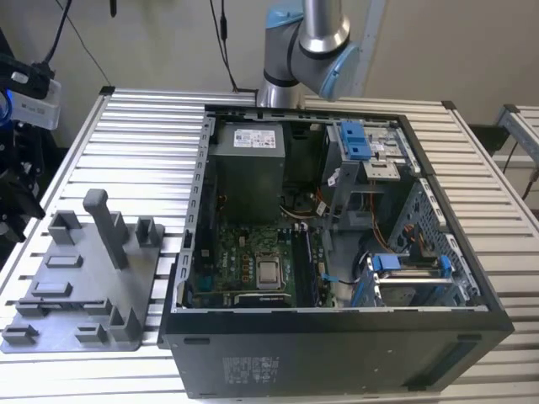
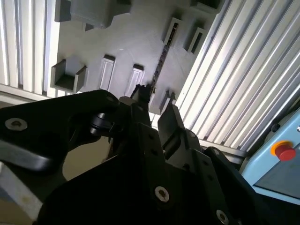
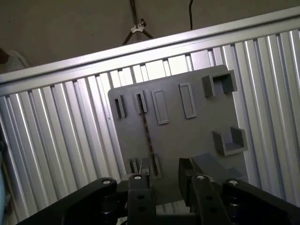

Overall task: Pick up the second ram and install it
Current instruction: 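Pick up the second ram and move it above second insertion slot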

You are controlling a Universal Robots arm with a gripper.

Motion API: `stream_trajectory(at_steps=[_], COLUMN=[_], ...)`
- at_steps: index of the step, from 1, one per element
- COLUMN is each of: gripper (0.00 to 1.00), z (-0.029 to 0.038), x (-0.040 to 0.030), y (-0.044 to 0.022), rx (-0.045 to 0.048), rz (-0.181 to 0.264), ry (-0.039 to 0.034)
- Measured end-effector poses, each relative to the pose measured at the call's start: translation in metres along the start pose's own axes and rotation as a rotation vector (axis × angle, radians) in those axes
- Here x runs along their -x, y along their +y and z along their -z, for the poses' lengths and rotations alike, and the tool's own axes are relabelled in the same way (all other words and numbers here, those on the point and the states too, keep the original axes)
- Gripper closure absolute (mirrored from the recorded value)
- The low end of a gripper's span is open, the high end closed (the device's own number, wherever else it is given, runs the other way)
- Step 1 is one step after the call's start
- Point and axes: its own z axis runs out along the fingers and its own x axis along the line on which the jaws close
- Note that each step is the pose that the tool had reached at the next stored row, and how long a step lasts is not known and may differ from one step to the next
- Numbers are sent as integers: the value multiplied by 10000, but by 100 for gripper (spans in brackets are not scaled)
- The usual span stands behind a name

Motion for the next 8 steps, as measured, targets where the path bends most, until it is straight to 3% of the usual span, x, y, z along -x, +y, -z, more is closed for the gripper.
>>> stream_trajectory(at_steps=[1,8], gripper=[58,58], z=[0,-35], x=[0,-3], y=[0,-1], rx=[0,8], rz=[0,330], ry=[0,-7])
